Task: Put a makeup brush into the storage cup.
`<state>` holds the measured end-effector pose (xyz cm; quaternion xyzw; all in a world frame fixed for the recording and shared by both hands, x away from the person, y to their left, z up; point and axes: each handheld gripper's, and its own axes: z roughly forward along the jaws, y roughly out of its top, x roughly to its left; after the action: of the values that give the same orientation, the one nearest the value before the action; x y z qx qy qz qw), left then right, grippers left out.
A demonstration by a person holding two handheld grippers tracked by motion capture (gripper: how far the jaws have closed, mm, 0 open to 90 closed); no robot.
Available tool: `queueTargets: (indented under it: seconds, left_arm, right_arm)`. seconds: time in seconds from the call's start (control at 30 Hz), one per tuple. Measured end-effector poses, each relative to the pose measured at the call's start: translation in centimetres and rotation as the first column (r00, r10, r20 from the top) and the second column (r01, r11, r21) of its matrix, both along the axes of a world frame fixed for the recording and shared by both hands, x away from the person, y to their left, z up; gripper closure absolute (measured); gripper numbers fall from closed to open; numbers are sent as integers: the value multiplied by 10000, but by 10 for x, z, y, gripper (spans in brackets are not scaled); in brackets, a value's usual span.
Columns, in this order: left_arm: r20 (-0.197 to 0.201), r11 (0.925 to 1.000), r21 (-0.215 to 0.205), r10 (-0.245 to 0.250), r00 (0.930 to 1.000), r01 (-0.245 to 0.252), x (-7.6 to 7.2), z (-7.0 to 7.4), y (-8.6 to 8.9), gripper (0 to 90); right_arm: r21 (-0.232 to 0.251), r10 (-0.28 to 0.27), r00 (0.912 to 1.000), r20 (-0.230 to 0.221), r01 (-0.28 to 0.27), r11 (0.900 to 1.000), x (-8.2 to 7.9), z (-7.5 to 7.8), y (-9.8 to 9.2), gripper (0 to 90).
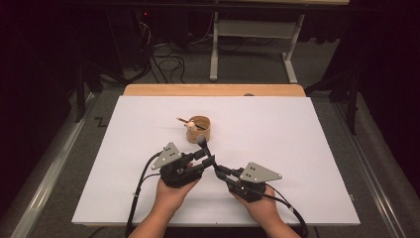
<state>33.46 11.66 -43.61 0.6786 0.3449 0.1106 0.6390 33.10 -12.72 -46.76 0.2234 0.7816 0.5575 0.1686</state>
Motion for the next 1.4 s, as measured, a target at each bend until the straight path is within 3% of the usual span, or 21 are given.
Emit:
queueTargets:
  seconds: [0.57,1.0,1.13,1.4]
  left_arm:
    - [-6,9998,-161,-128,9999,128,1,-2,-2,741]
    - [103,9989,-272,-385,9992,387,0,-2,-4,779]
    - [293,9989,-245,-393,9988,400,-3,-1,-5,782]
    - [394,9993,-120,-345,9986,350,-4,0,-1,783]
  right_arm:
    - [9,101,9999,59,-101,9999,0,0,0,808]
    - [-127,12,9998,202,-9,9999,0,-2,2,805]
    - [-82,123,9995,294,-120,9999,0,-2,2,794]
    - [2,67,9999,-143,-67,10000,2,-2,1,613]
